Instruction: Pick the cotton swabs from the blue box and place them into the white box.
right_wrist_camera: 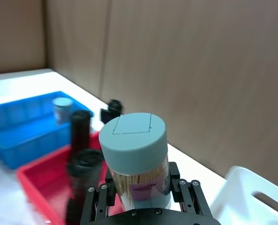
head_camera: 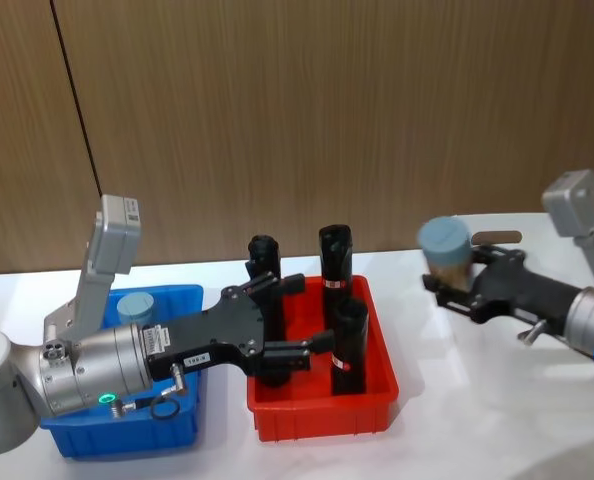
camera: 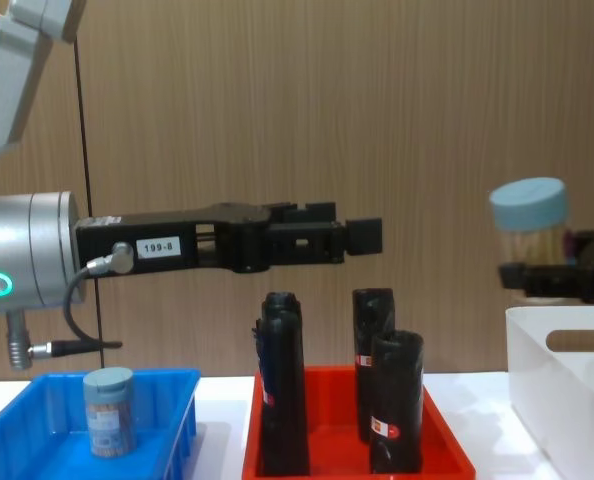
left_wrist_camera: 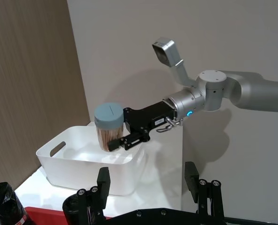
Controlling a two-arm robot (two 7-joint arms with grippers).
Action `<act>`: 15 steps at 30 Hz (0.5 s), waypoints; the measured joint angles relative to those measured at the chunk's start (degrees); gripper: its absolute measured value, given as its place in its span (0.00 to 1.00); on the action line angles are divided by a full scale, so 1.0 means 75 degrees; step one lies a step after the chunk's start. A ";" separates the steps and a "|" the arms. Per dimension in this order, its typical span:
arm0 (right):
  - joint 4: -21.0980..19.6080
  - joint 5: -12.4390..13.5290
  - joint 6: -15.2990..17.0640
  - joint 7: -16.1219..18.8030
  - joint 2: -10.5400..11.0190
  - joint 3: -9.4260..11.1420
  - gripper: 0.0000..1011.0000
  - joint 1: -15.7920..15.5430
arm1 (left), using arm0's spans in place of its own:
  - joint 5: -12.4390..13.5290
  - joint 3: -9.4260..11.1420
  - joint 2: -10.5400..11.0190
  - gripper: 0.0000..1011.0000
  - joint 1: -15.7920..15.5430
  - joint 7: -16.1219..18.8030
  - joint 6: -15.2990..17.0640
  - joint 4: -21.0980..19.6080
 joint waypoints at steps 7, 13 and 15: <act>0.0628 -0.0068 0.0001 -0.0472 0.0046 0.0149 0.65 0.0200 | 0.0000 0.0000 0.0000 0.99 0.0000 0.0002 0.0000 0.0000; 0.1302 -0.0185 0.0033 -0.0724 -0.0005 0.0207 0.65 0.0467 | 0.0000 0.0000 0.0000 0.99 0.0000 0.0002 0.0001 0.0000; 0.1647 -0.0255 0.0034 -0.0790 -0.0047 0.0216 0.65 0.0612 | 0.0000 0.0000 0.0000 0.99 0.0000 0.0003 0.0000 0.0000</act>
